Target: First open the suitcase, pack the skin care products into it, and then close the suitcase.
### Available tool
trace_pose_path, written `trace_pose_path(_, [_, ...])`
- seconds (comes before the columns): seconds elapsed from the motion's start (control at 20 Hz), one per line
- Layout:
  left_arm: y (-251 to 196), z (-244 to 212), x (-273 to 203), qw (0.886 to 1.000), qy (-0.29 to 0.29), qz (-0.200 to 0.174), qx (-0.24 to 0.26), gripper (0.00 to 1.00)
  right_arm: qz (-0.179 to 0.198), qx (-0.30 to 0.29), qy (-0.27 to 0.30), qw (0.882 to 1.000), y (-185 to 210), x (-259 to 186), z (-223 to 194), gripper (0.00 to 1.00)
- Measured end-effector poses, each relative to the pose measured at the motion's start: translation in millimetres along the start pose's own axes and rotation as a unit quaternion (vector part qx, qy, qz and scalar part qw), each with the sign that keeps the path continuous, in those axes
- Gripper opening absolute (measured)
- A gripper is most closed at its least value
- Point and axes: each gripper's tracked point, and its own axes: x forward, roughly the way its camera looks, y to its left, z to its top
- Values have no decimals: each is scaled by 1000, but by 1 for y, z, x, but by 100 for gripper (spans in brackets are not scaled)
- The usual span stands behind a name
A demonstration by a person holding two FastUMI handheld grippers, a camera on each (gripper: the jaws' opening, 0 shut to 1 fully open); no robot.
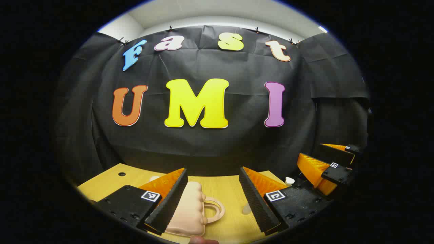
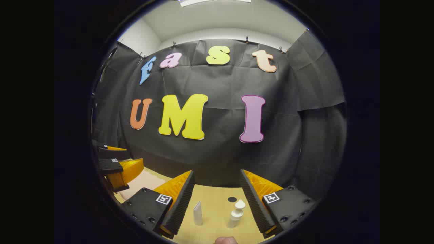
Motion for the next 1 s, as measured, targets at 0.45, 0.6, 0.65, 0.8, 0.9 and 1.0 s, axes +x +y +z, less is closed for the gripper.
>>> trace_pose_path(0.45, [1, -8, 0, 1000, 8, 7, 4, 97, -3, 9, 8, 1000, -2, -3, -5, 80])
trace_pose_path(0.6, [1, -11, 0, 1000, 12, 6, 8, 97, -4, 9, 9, 1000, -6, -1, -7, 80])
trace_pose_path(0.65, [0, -14, 1, 1000, 15, 5, 9, 97, -5, 10, 10, 1000, -6, -1, -7, 79])
trace_pose_path(0.8, [-1, -19, 1, 1000, 23, 3, 11, 97, -8, 11, 13, 1000, -12, -3, -11, 80])
trace_pose_path(0.9, [-4, -24, 1, 999, 29, -1, 14, 97, -11, 10, 16, 1000, -15, -3, -13, 80])
trace_pose_path(1.0, [-10, -29, 3, 999, 36, -11, 22, 97, -15, 10, 17, 1000, -20, -5, -15, 79])
